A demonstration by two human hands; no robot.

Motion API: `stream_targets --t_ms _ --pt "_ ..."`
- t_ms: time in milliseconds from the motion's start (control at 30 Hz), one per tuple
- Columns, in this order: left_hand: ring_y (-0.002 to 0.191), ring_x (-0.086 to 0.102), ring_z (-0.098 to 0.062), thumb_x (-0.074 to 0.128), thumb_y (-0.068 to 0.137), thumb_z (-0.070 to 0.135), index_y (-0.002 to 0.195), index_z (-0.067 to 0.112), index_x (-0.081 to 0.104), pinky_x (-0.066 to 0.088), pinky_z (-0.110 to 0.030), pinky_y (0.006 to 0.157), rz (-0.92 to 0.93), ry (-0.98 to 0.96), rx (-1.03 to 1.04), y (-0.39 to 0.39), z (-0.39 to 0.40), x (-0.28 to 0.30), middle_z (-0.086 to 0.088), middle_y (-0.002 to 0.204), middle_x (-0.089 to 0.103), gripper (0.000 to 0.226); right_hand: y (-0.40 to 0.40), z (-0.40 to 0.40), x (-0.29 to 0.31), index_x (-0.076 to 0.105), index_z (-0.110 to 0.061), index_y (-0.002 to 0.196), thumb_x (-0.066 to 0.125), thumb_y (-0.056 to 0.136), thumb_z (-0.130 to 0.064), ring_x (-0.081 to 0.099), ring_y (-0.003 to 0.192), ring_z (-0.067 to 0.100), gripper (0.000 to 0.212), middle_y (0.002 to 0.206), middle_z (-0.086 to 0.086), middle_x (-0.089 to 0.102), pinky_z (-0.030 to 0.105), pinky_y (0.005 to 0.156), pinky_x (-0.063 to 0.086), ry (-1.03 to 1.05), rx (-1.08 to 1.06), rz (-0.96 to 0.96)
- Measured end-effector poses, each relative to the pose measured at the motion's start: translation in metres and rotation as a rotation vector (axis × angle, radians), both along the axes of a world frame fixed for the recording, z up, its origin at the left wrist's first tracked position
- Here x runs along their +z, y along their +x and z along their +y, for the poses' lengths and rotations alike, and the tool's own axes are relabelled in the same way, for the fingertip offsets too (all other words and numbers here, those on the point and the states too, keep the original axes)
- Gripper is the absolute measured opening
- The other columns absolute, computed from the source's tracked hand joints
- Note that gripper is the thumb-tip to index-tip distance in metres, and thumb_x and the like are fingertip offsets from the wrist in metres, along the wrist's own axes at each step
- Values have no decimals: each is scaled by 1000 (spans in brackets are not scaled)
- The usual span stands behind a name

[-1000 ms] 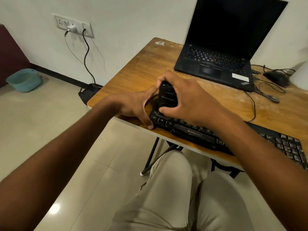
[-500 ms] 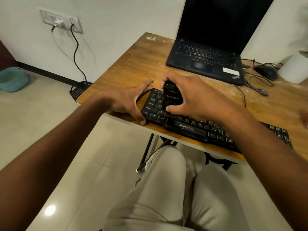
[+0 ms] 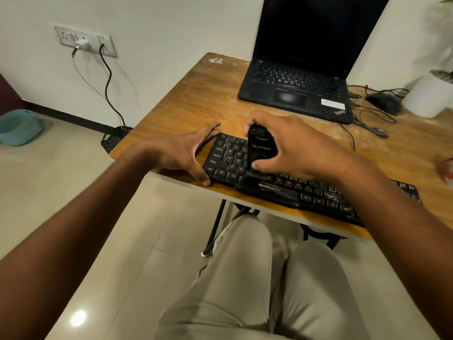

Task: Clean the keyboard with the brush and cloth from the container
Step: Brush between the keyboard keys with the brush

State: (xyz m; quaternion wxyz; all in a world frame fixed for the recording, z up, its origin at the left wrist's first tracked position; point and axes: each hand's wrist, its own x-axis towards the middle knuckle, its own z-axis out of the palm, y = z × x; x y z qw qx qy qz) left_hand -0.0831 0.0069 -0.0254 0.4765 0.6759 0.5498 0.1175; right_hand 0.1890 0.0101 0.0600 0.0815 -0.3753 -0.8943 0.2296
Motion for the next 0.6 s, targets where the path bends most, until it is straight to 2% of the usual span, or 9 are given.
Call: stream_targets --t_ms 100,200,267,300,367,467,533,600 --pt "147 34 -18 98 62 15 160 51 -7 35 -42 122 -12 -9 4 0 -1 1 7 168 22 148 -17 2 -3 47 -38 118 83 83 -19 64 83 4 54 103 -13 60 17 58 56 34 16 191" --pt "142 42 -12 101 60 21 159 48 10 39 -39 119 -10 22 -7 0 -2 0 12 157 40 137 -36 -4 -18 48 -33 121 83 83 -17 68 86 8 54 107 -6 64 22 64 60 13 106 249" --pt "137 46 -12 101 60 21 156 47 15 42 -34 116 -2 15 -1 -1 -1 -2 13 151 45 131 -36 -7 -27 47 -33 122 81 83 -17 67 86 8 54 107 -7 64 23 66 60 8 142 200" --pt "138 47 -14 102 58 23 157 50 13 43 -37 116 -3 11 3 -2 0 -3 11 153 43 136 -32 -7 -27 46 -35 121 81 84 -17 66 86 7 54 107 -8 62 22 65 60 4 135 167" --pt "142 42 -19 102 56 23 157 58 2 41 -45 118 -7 -3 8 -3 3 -5 6 162 32 147 -18 -5 -20 46 -39 119 81 83 -18 64 86 6 55 105 -13 59 23 63 60 -19 104 82" --pt "145 36 -19 99 59 16 158 57 -6 38 -43 120 -15 -16 17 -2 3 -4 6 166 23 150 -5 0 -5 49 -38 120 82 83 -20 62 86 4 53 101 -15 58 26 64 61 -9 58 -33" --pt "143 40 -18 101 58 19 157 58 -5 39 -43 119 -20 -9 10 -2 4 -5 6 165 26 150 -12 4 -2 49 -37 119 83 82 -20 63 87 5 53 102 -13 60 28 66 62 16 43 63" --pt "141 44 -15 102 57 25 158 56 1 41 -43 118 -18 9 -11 -3 3 -5 9 162 34 146 -29 5 -10 49 -33 119 84 81 -19 66 87 7 54 104 -9 62 27 65 62 17 45 253"
